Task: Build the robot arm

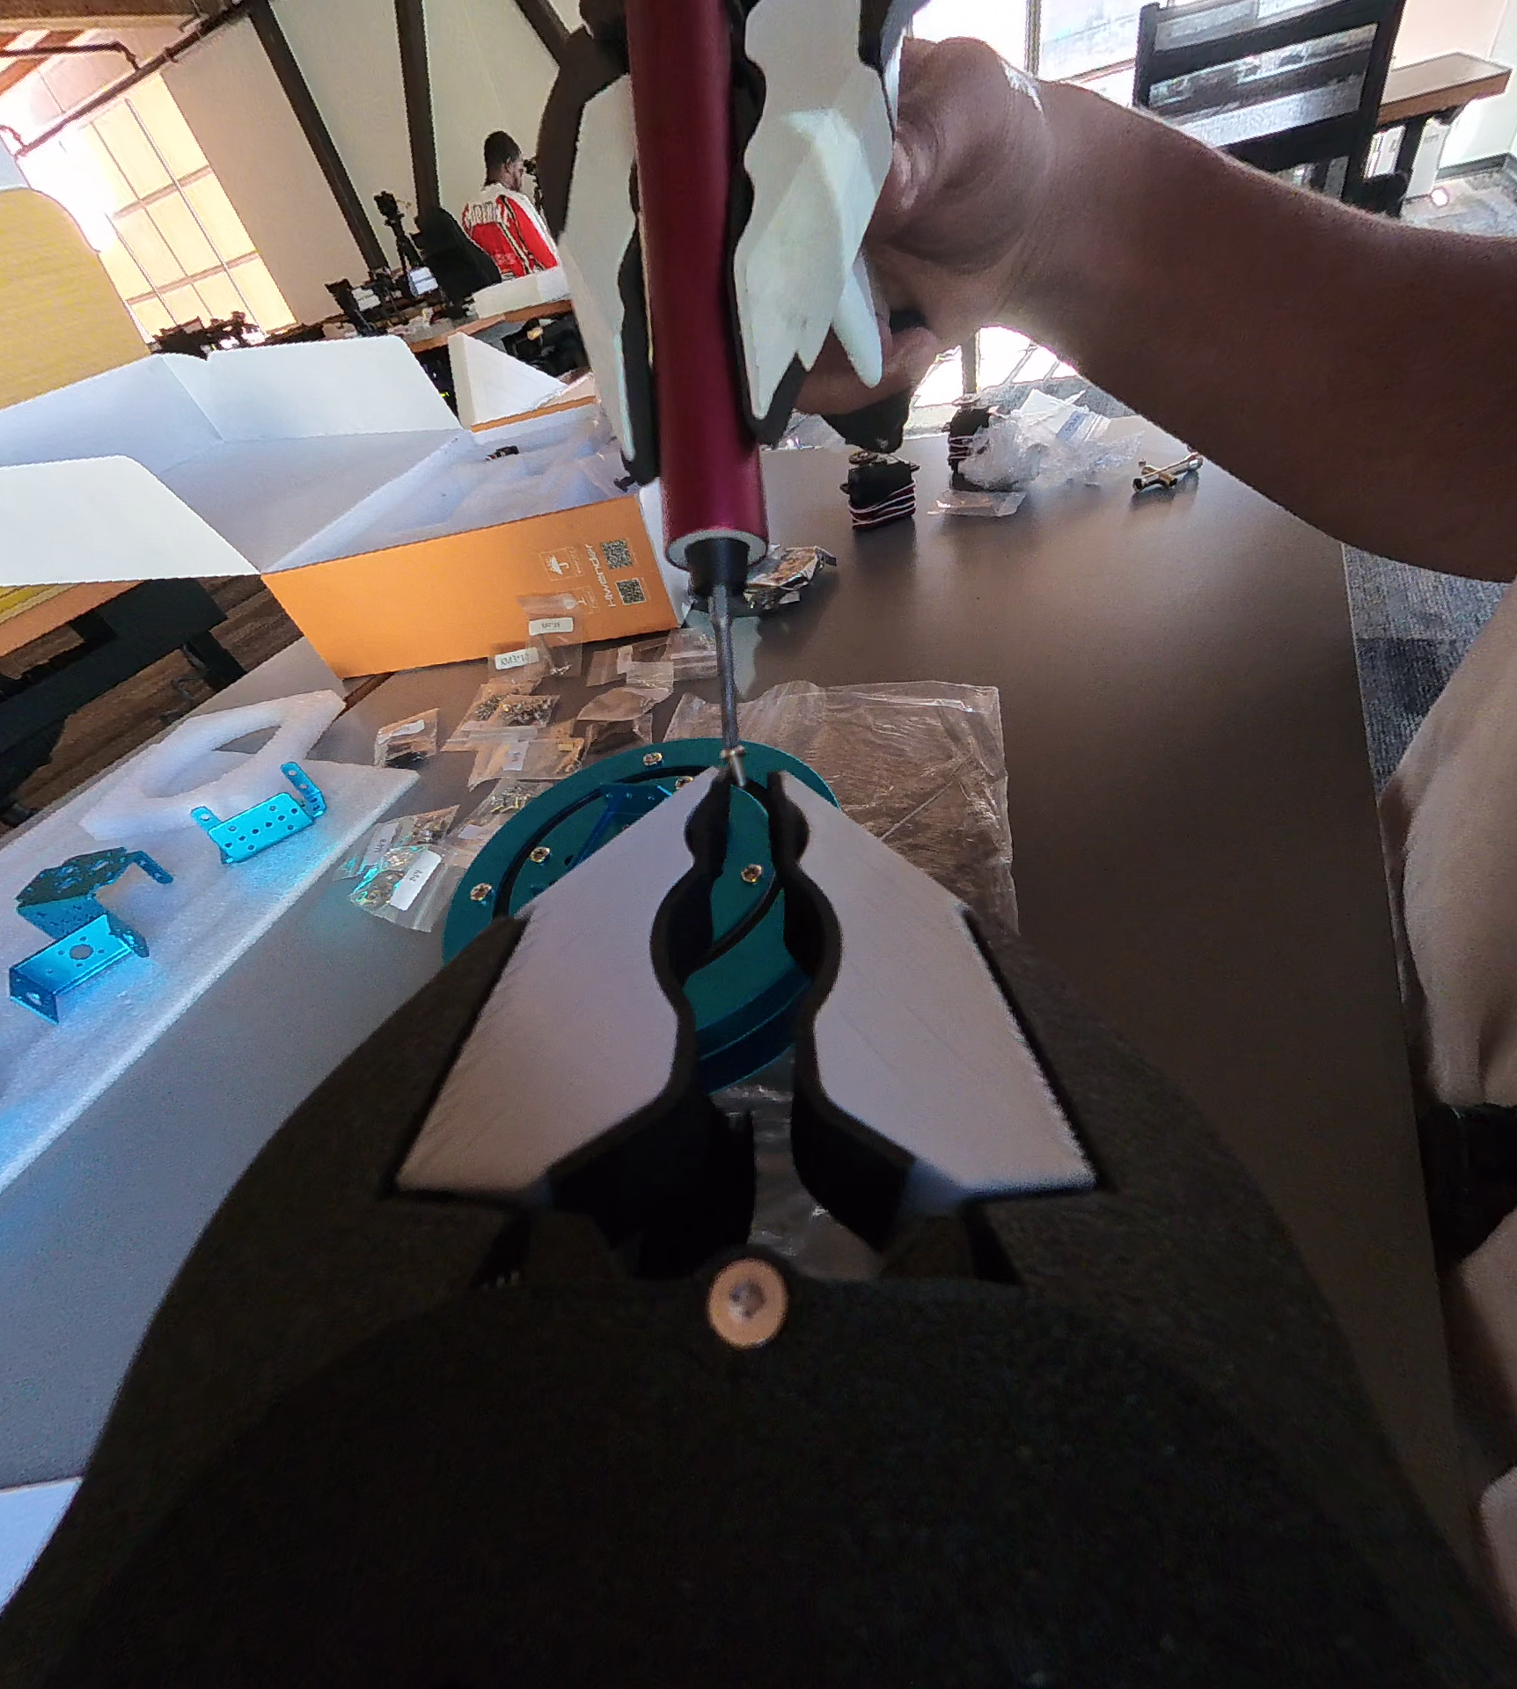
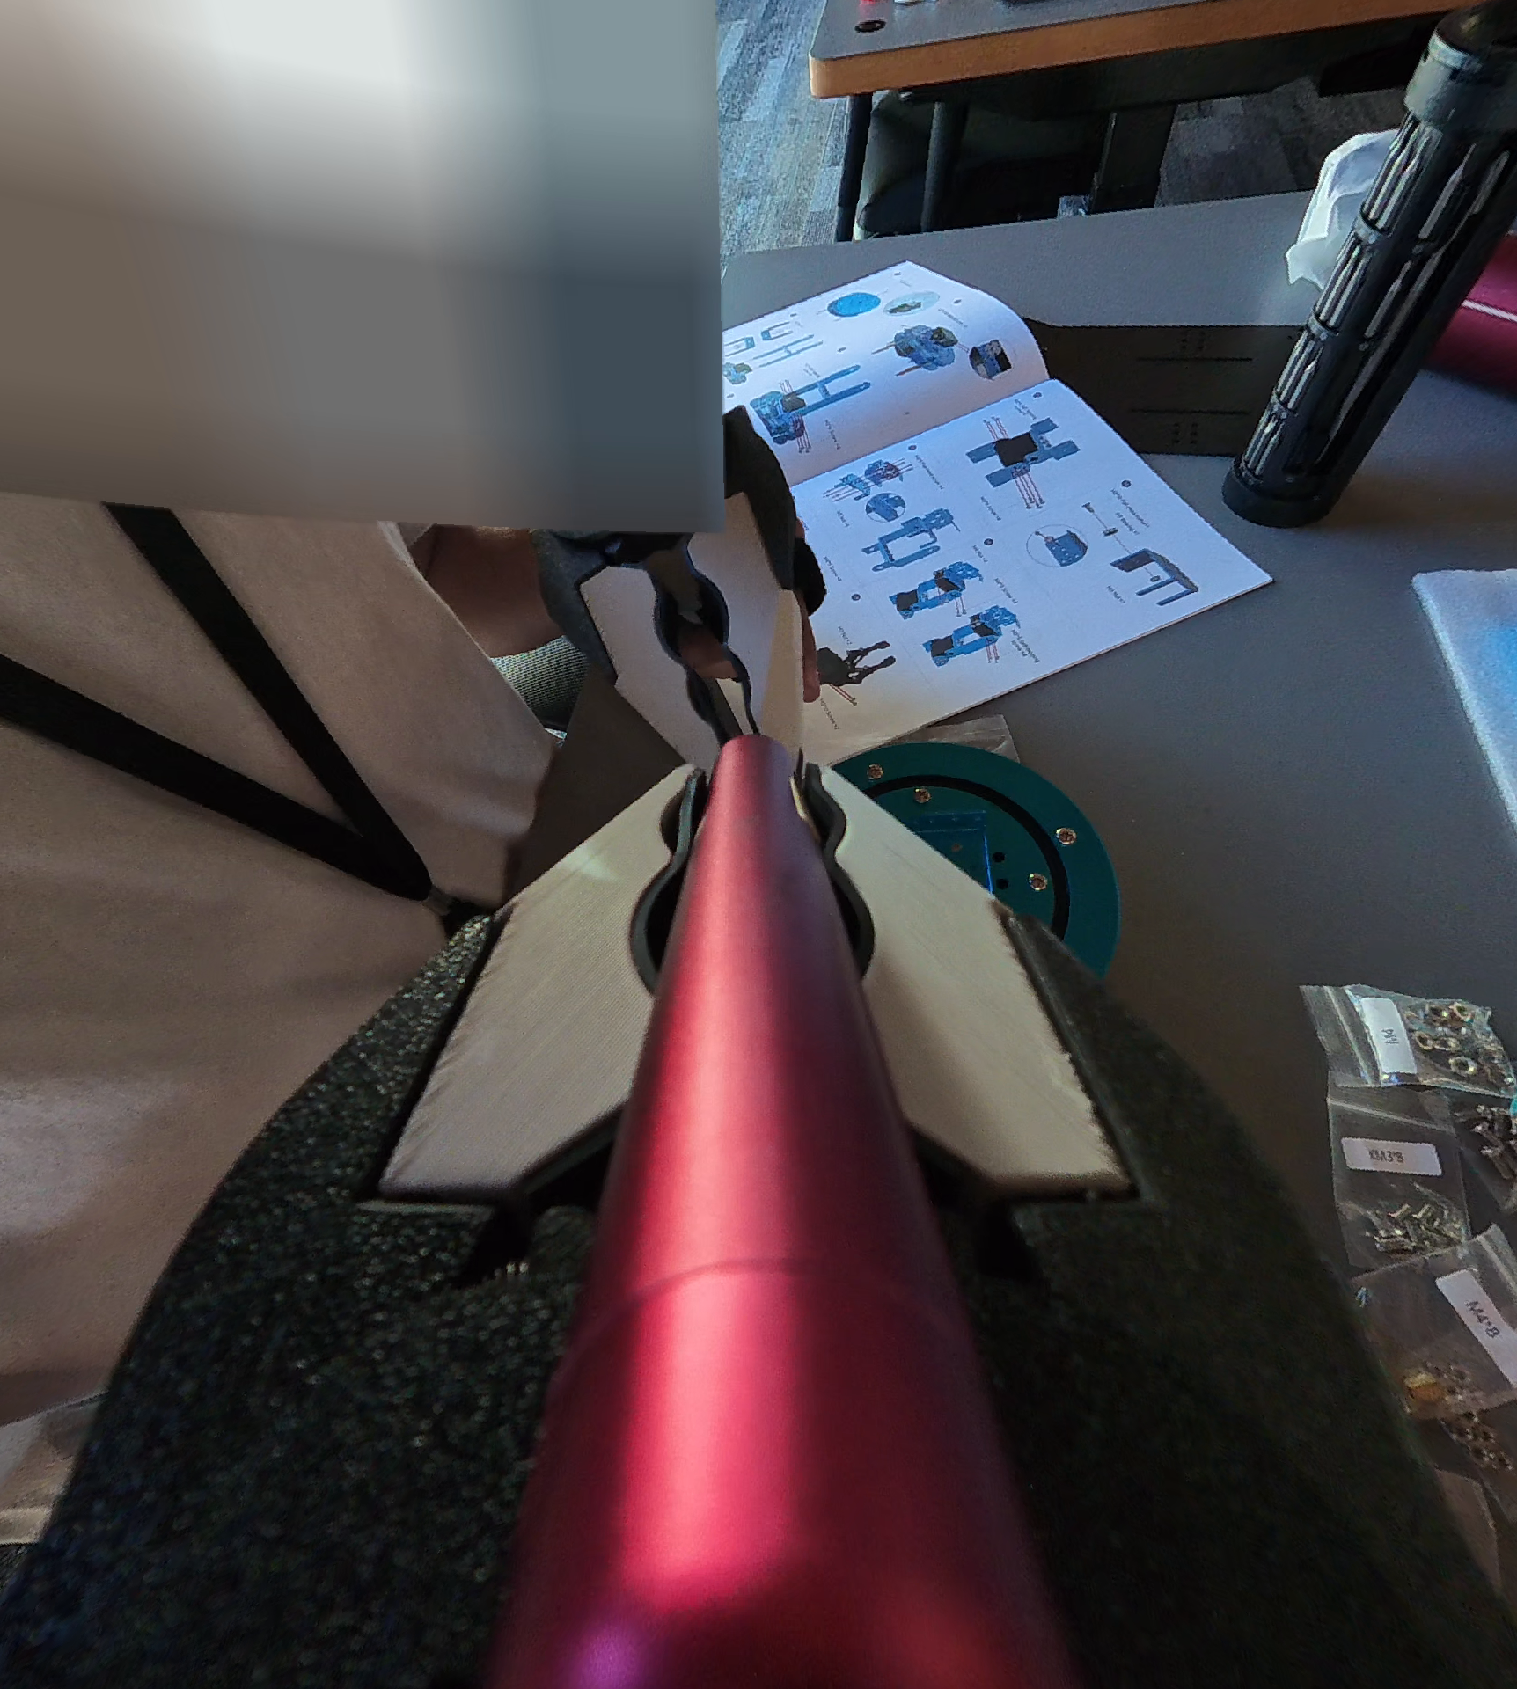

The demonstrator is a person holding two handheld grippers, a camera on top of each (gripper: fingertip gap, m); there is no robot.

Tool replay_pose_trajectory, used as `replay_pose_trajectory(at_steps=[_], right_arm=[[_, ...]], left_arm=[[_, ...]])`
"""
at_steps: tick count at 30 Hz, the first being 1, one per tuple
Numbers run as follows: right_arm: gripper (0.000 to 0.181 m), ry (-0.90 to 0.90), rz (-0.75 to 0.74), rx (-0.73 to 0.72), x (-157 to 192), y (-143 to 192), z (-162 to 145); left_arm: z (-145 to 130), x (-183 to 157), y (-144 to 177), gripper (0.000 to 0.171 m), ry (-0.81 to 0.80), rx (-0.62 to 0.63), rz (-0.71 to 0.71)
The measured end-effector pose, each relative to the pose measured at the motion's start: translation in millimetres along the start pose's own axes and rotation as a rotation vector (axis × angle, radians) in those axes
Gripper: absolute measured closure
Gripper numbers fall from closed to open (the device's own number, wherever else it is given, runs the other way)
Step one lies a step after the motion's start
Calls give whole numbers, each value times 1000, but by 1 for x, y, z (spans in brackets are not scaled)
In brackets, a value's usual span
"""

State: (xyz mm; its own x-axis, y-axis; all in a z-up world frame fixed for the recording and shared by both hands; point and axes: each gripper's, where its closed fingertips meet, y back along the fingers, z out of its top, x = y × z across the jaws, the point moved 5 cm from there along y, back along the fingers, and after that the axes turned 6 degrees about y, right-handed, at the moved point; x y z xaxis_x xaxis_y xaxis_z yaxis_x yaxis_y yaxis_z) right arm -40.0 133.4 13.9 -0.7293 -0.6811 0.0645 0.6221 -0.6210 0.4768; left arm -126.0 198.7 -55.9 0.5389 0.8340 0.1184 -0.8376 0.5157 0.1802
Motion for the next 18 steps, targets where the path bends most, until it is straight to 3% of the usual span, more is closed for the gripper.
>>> replay_pose_trajectory(at_steps=[9, 18], right_arm=[[162, 16, -36, 47, -3, 2, 1], [160, 138, -127, 447, -35, -6, 10]], left_arm=[[-8, 7, 3, 157, 6, 41, 29], [-10, 47, 29, 156, 219, -80, 93]])
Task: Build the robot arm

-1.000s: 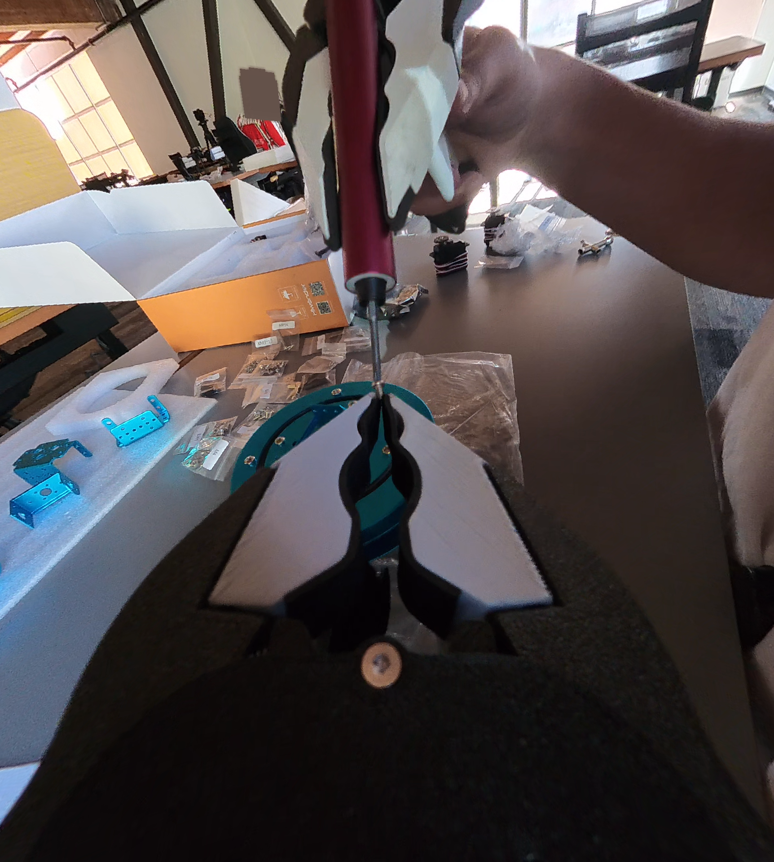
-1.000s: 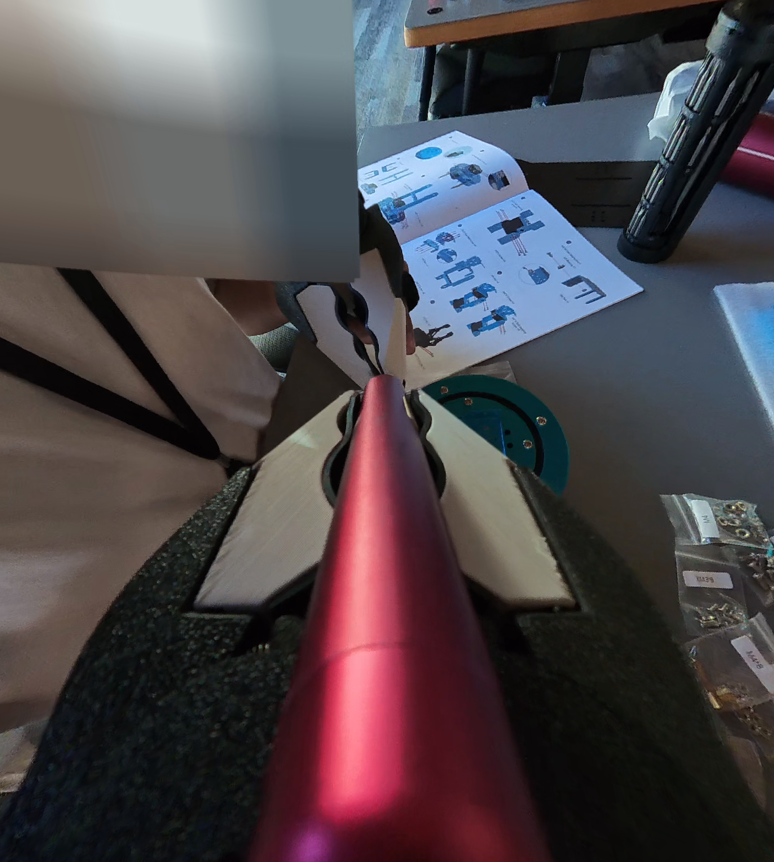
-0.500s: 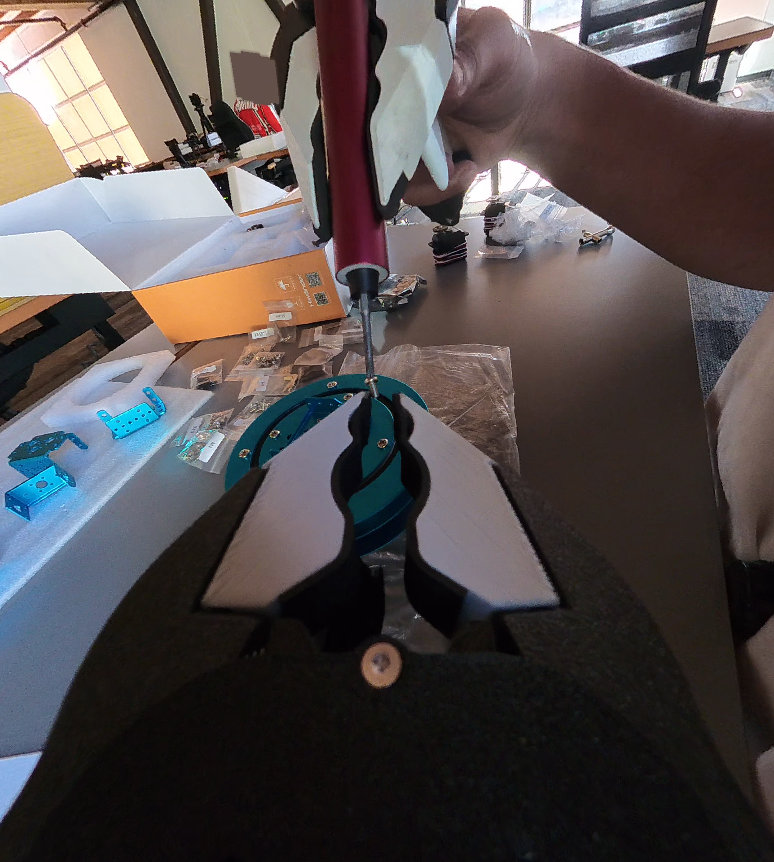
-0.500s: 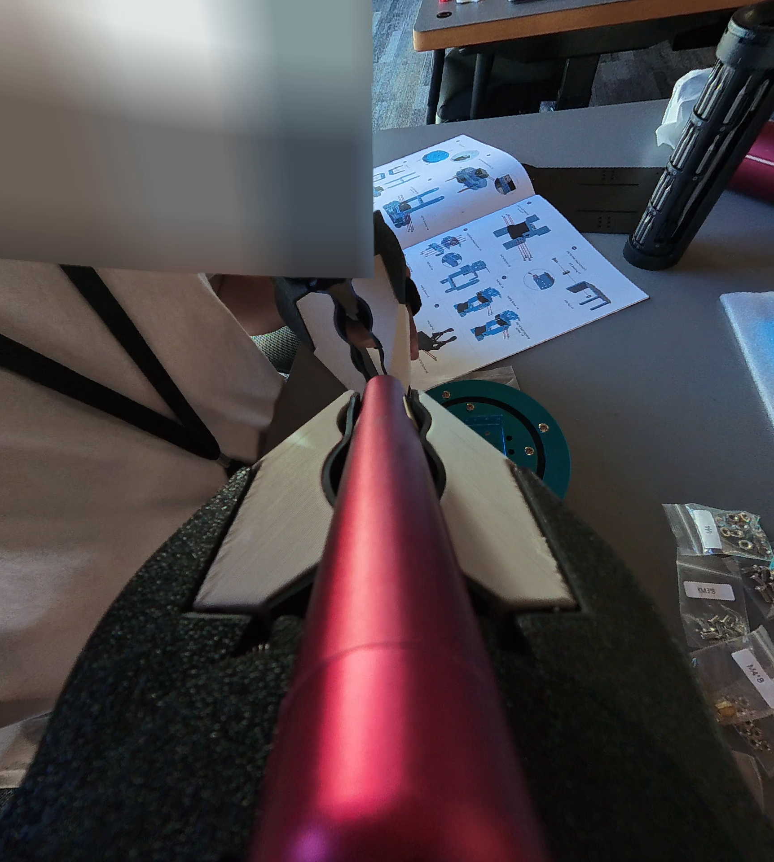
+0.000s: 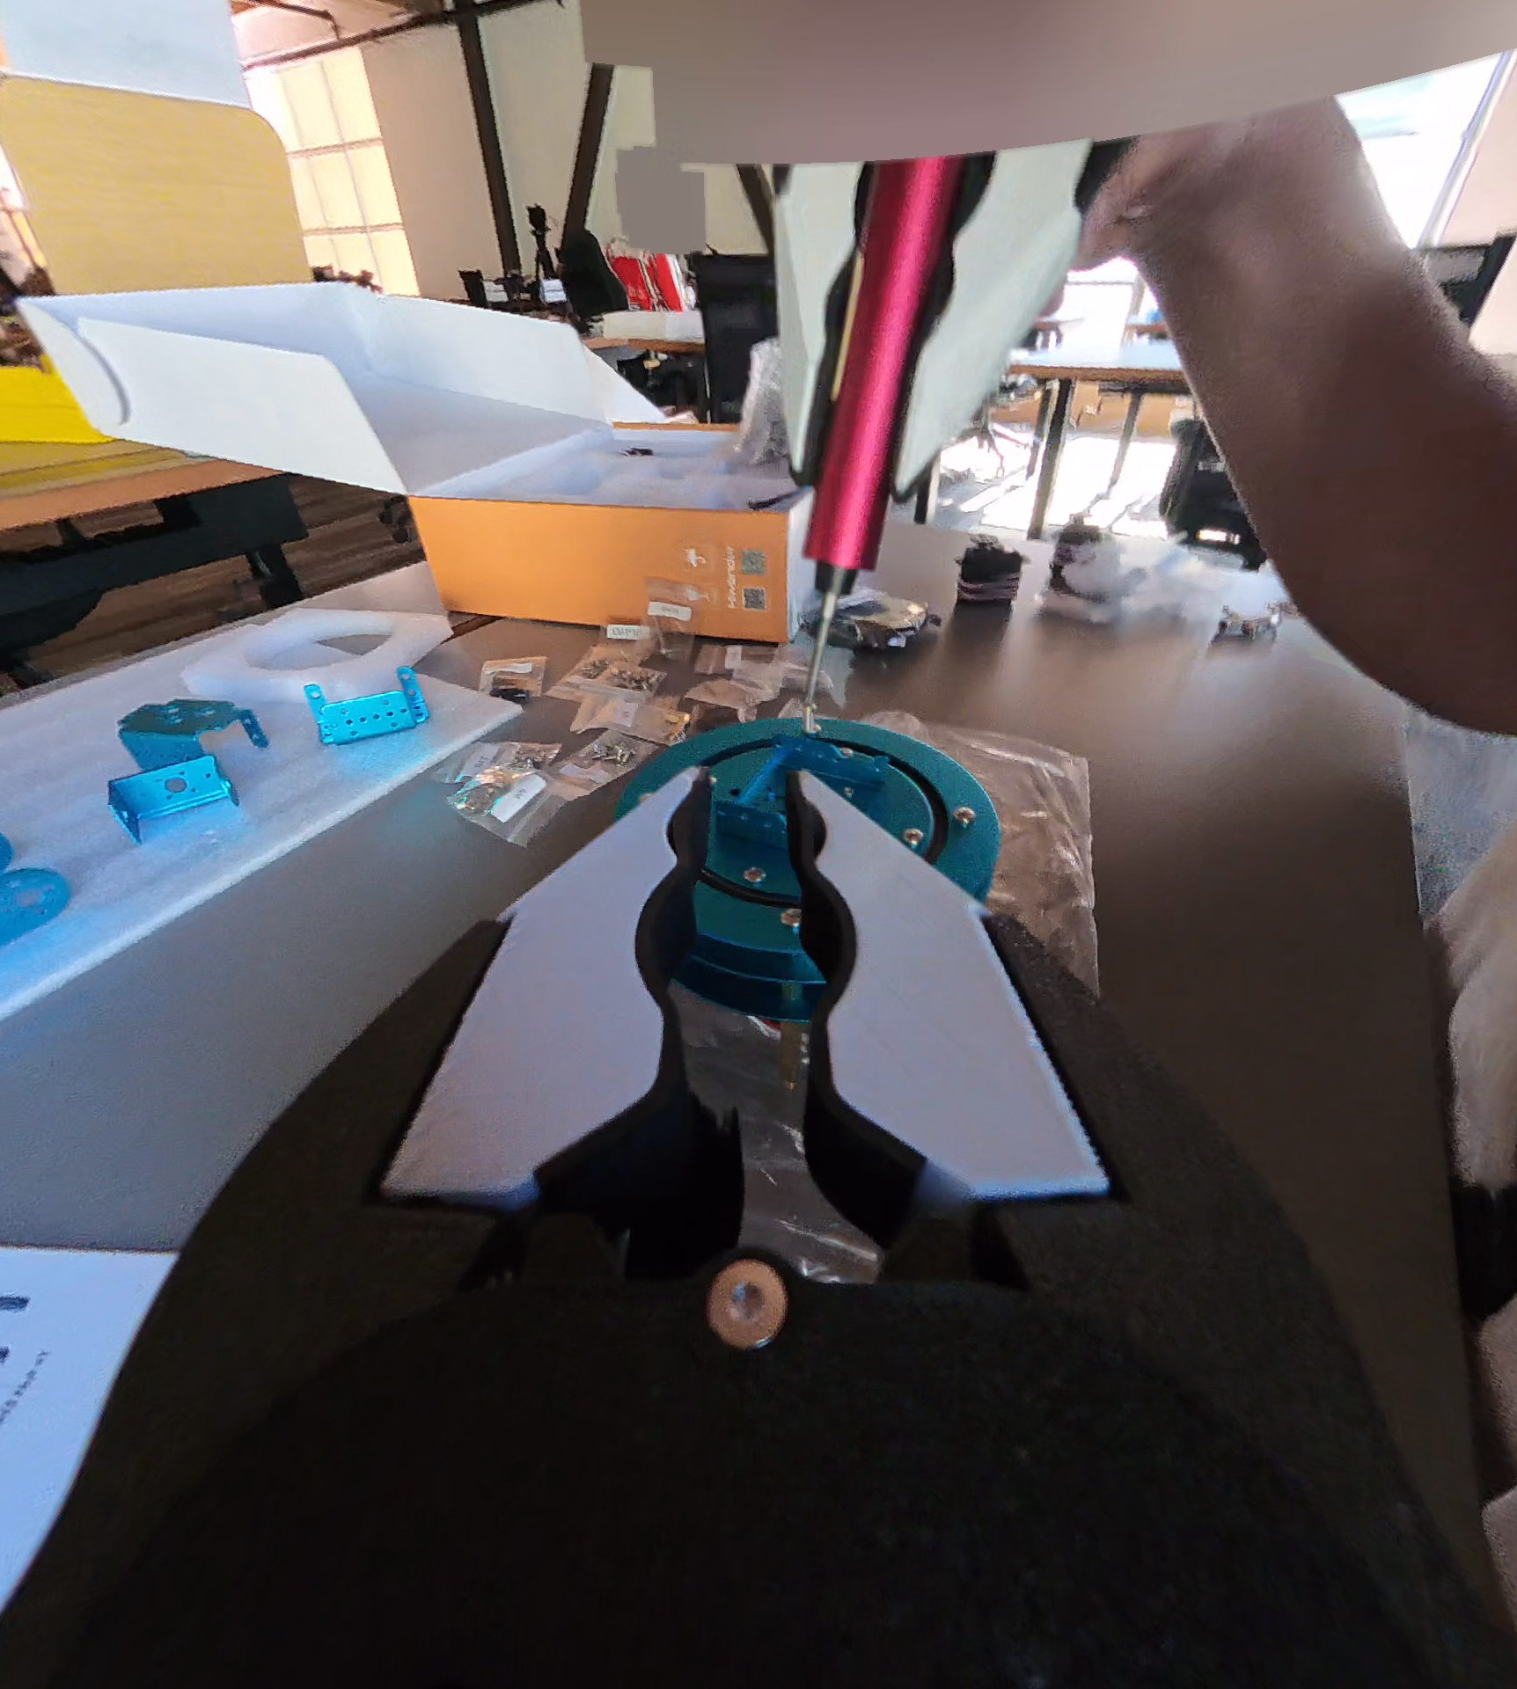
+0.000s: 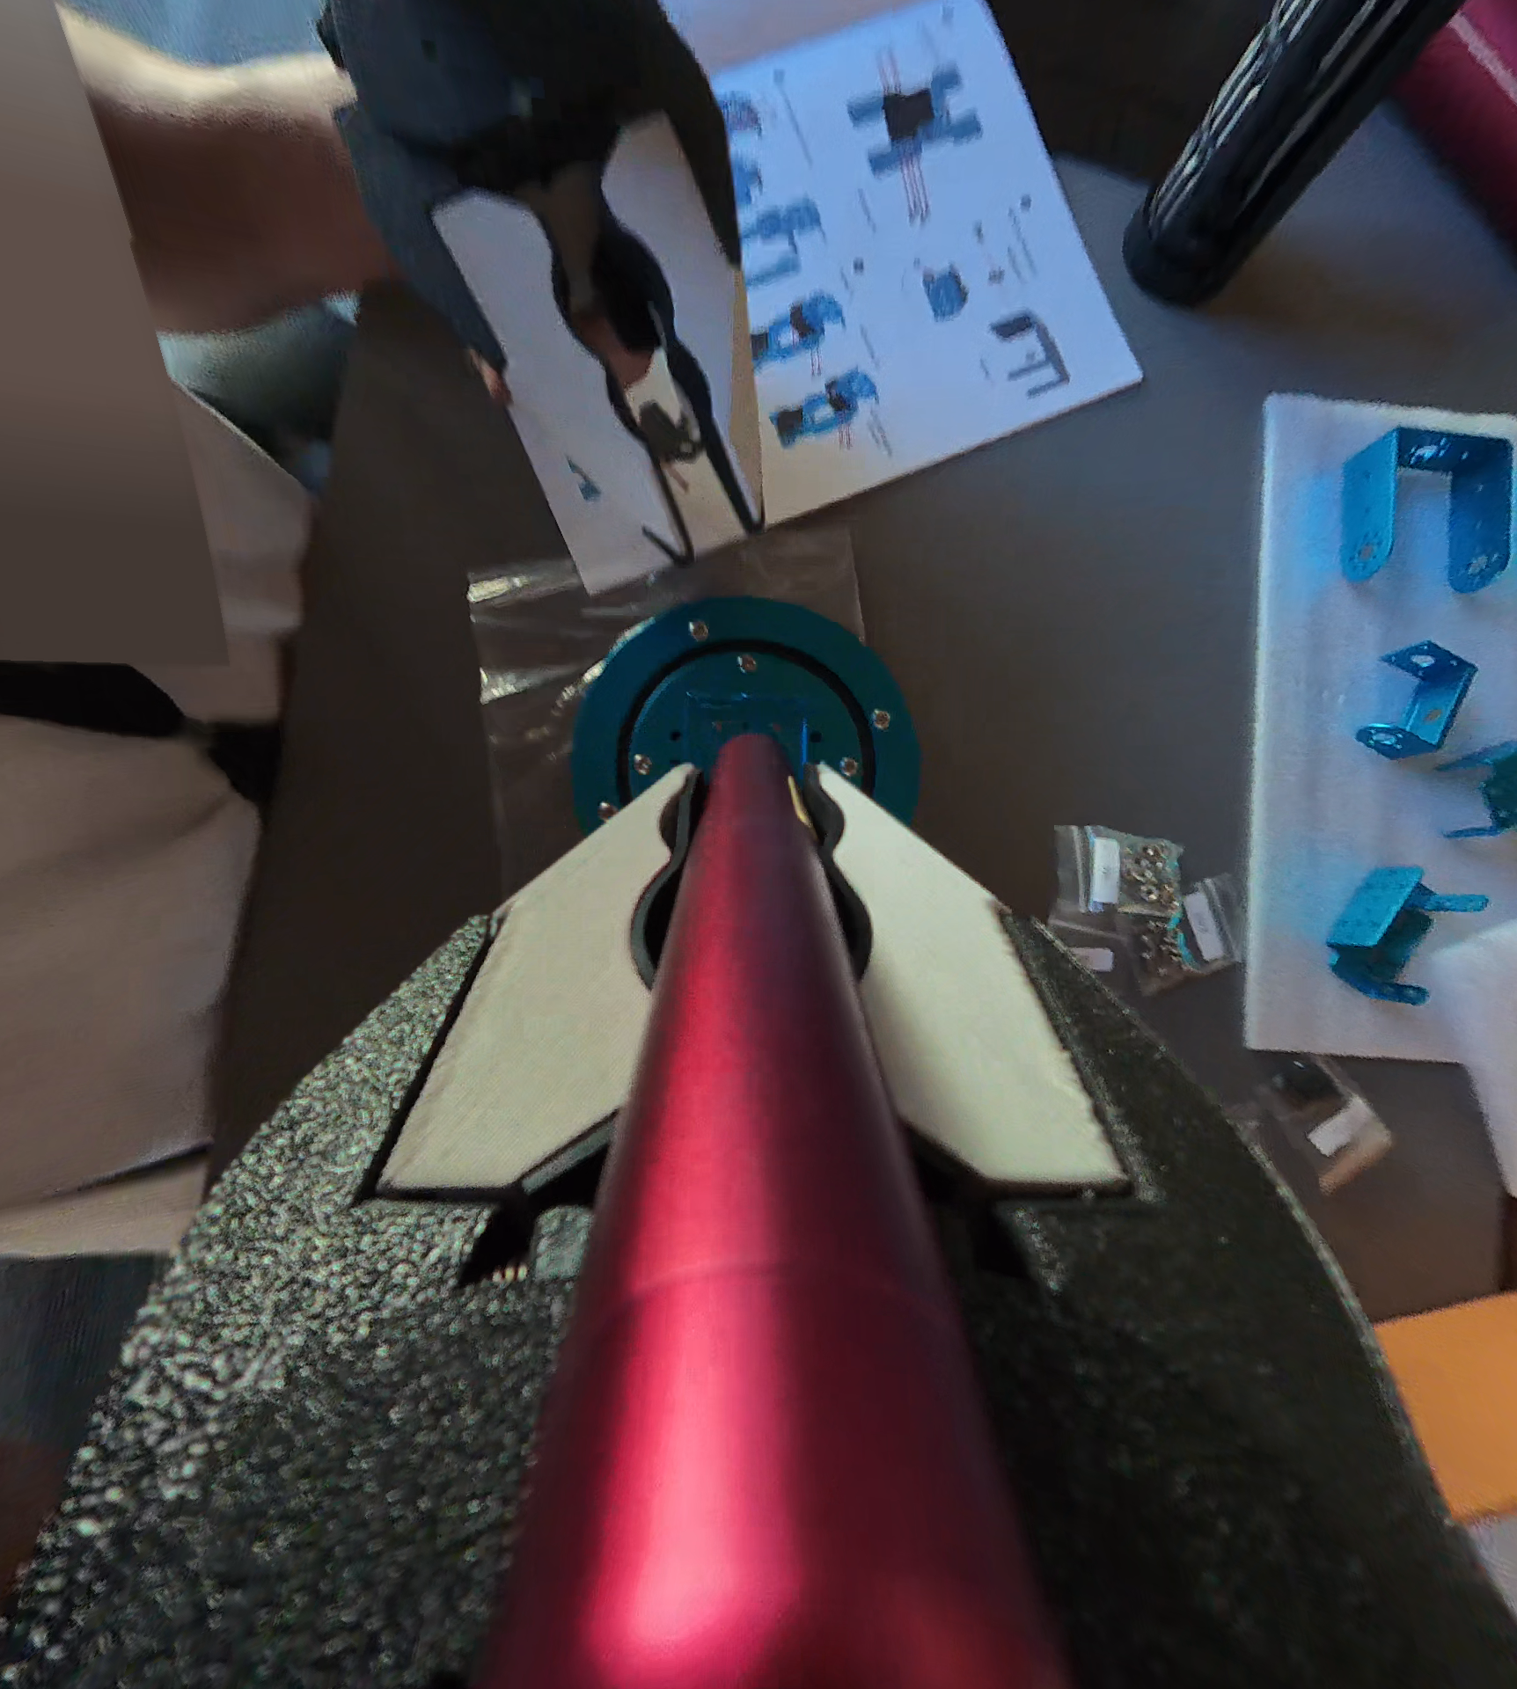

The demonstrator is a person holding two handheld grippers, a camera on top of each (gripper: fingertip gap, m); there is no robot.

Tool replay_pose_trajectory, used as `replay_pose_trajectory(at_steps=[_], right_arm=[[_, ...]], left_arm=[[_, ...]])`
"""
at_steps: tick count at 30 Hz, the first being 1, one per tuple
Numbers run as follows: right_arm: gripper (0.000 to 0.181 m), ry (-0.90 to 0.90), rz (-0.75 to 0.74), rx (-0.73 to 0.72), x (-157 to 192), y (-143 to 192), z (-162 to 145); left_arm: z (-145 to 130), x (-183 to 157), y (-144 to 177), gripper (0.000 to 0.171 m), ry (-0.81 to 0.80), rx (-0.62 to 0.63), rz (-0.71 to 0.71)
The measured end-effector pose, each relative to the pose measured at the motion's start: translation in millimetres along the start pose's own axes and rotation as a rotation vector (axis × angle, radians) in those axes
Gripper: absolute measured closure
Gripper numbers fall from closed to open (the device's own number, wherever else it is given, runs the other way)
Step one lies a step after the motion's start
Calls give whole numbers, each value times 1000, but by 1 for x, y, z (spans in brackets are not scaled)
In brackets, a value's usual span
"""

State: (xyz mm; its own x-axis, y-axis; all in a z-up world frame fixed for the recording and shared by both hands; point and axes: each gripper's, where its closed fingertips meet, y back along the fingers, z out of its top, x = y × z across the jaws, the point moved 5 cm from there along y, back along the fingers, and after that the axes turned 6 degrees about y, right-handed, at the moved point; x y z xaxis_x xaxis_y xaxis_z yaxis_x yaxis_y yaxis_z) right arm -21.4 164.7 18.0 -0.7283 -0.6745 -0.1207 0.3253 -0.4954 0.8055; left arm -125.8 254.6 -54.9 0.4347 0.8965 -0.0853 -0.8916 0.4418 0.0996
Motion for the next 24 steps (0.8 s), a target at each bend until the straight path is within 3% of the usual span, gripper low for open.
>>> replay_pose_trajectory(at_steps=[7, 24], right_arm=[[160, 61, 94, 135, 2, -15, 5], [161, 145, 81, 130, 0, -20, 2]], left_arm=[[1, 12, 4, 156, 58, -33, 44], [-4, 20, 4, 156, 37, -25, 101]])
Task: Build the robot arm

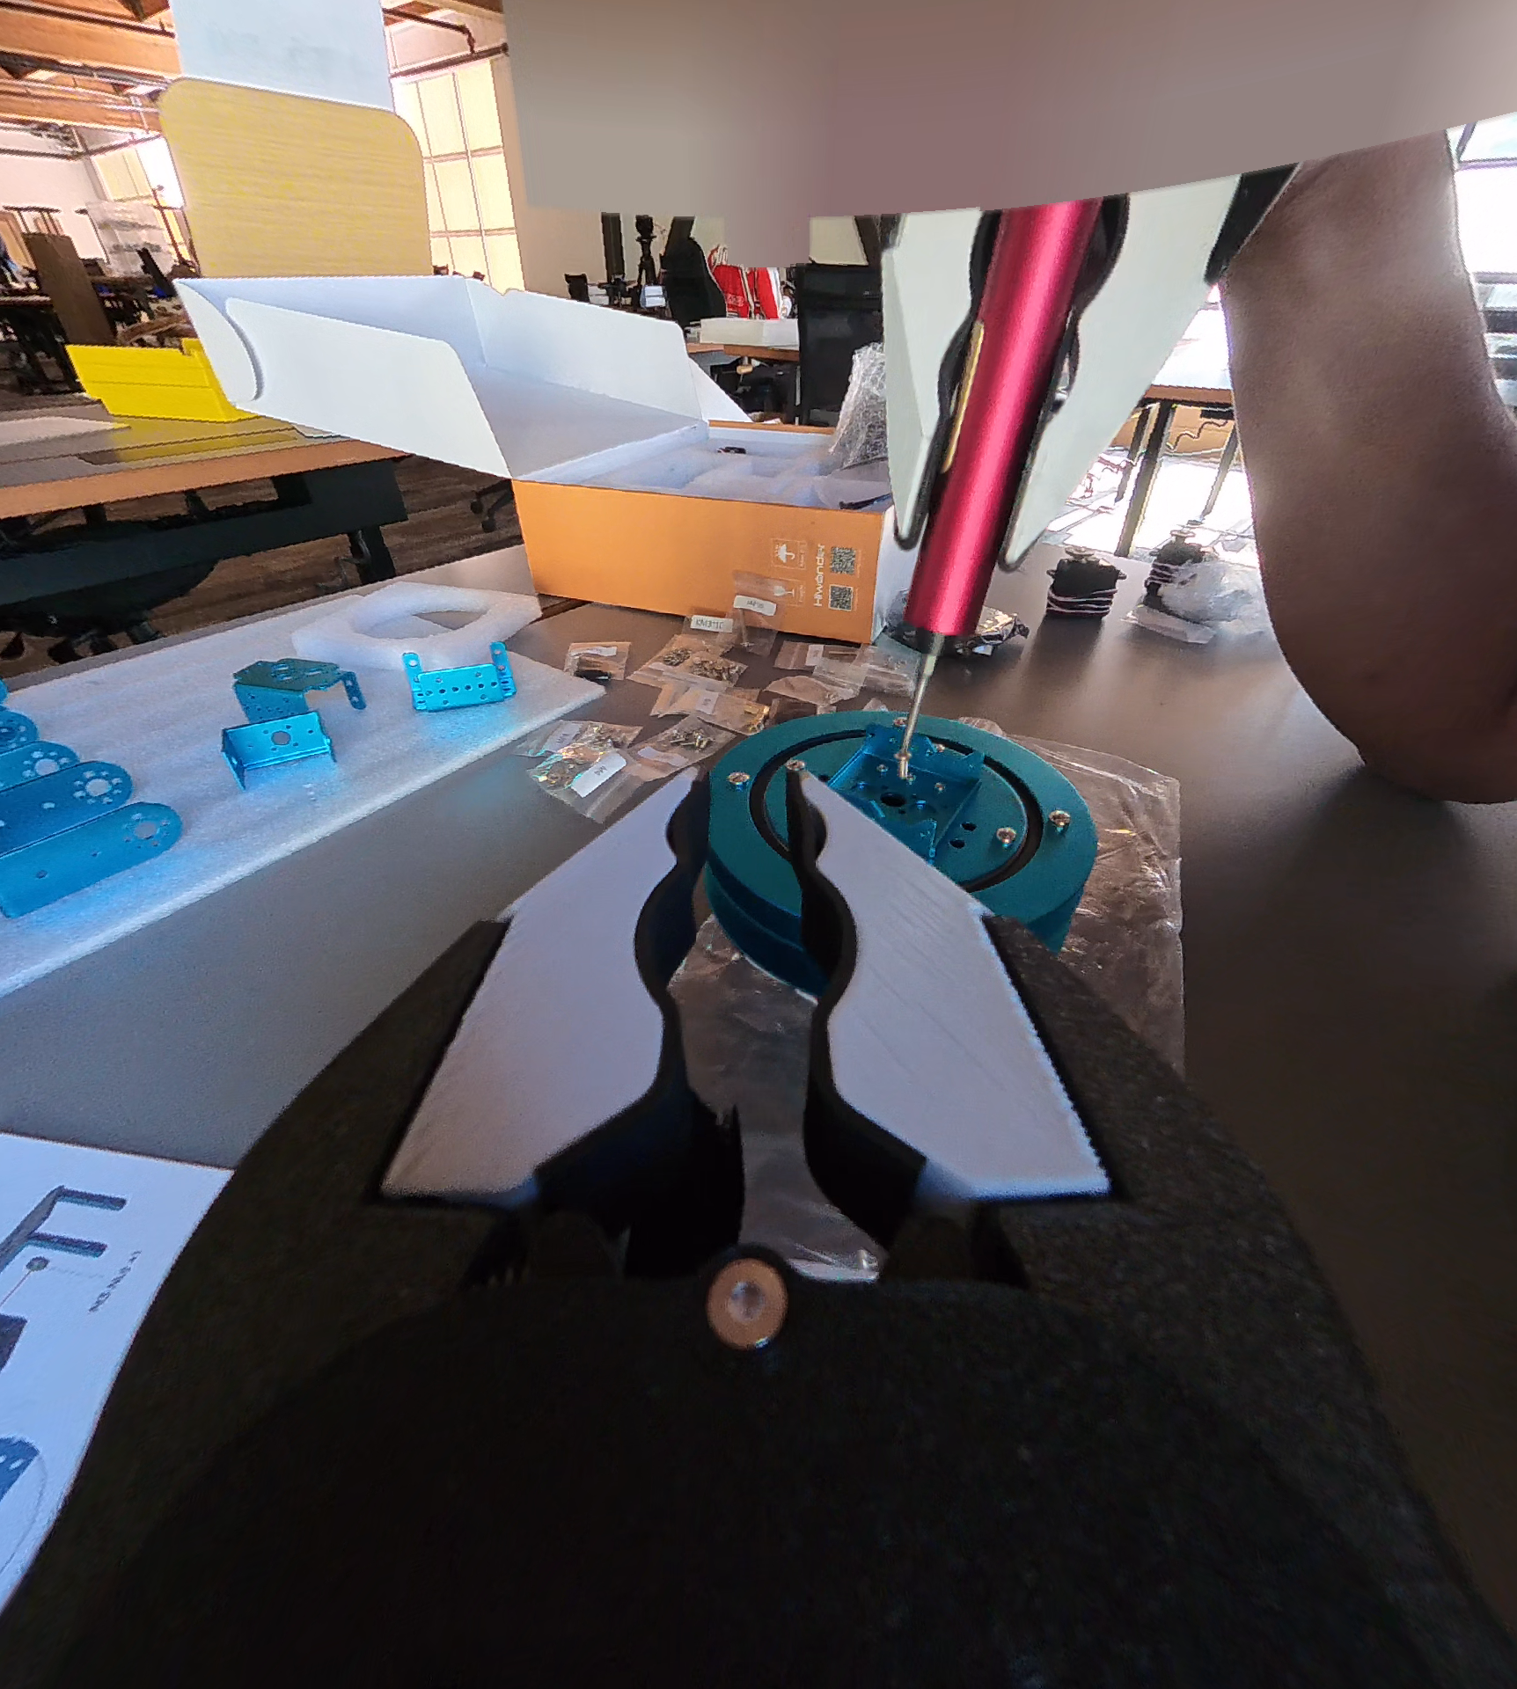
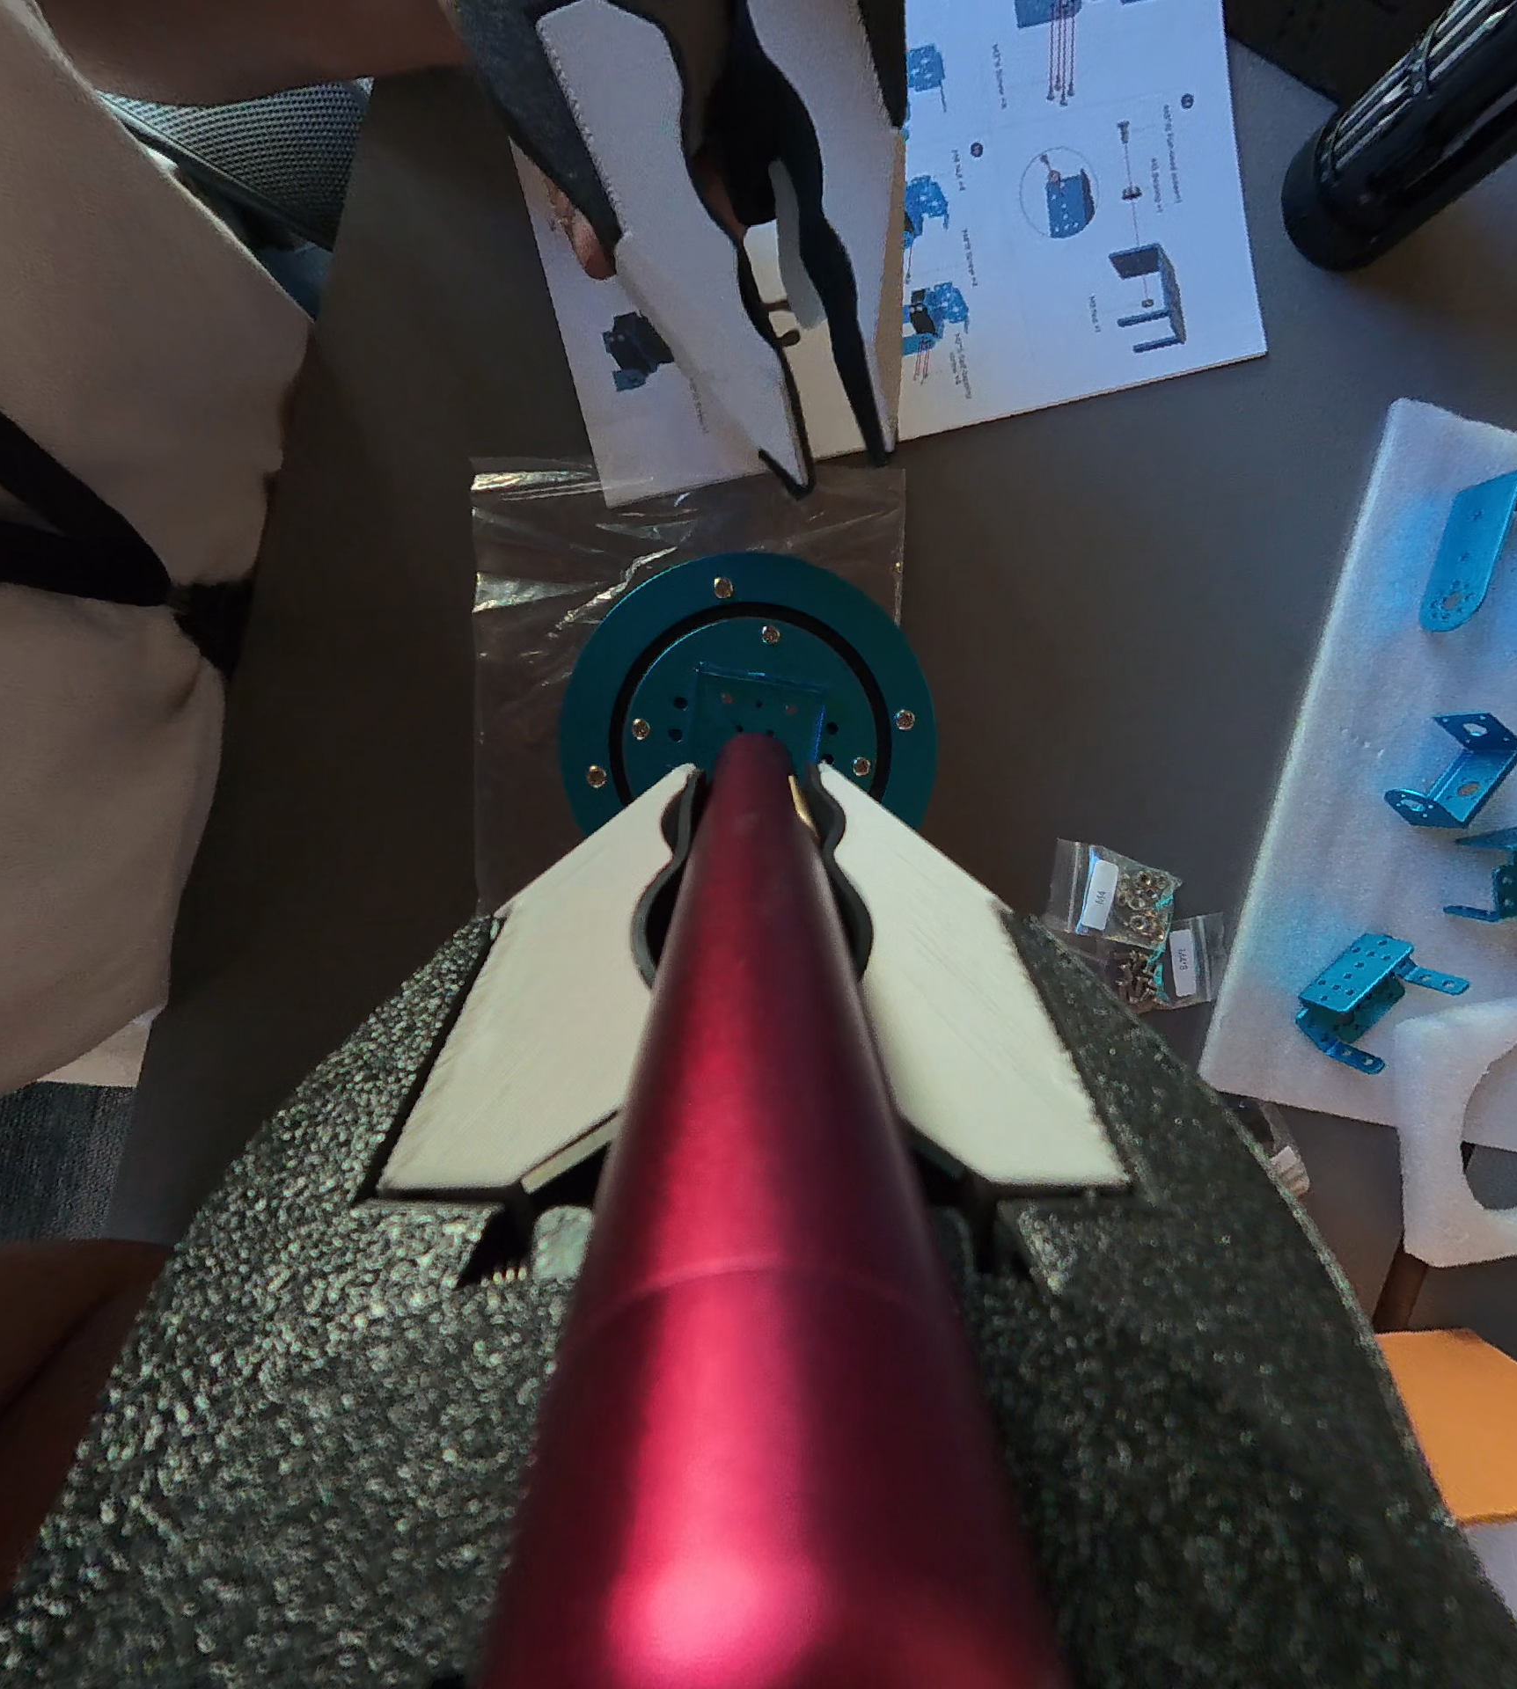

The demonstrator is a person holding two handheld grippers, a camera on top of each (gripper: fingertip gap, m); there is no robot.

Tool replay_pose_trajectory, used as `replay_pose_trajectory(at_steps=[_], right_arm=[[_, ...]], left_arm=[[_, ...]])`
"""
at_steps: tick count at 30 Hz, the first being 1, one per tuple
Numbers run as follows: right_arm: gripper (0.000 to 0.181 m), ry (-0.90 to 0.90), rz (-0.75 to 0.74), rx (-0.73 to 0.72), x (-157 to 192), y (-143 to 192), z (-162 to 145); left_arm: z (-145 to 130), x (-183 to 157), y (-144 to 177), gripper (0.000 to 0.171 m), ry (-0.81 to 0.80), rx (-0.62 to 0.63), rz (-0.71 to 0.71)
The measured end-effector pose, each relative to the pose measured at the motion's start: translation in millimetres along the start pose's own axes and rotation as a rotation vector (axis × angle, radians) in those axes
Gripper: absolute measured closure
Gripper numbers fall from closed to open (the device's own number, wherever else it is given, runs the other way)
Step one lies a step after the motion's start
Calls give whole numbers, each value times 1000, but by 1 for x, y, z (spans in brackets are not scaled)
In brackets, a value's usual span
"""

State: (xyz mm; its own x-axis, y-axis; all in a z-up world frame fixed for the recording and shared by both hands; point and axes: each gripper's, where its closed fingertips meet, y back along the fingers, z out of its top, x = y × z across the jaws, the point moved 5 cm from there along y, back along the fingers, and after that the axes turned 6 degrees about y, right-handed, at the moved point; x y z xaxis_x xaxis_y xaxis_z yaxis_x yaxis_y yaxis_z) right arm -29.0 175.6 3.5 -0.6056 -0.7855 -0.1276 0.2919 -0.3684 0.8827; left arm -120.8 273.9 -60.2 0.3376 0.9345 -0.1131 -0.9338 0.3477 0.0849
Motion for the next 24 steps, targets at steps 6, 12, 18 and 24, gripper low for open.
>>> replay_pose_trajectory(at_steps=[6, 12, 18, 24], right_arm=[[160, -4, 6, 15, -1, -5, -1], [160, -2, 4, 30, -1, -9, 0], [160, -15, 8, 44, -2, -12, -2], [160, -17, 20, 54, -3, -16, -3]], left_arm=[[0, 0, 2, 156, 11, -9, 0], [0, -1, 1, 156, -2, -4, -2], [1, -2, 2, 156, 1, -9, -7], [0, -3, 2, 156, -6, -5, -9]])
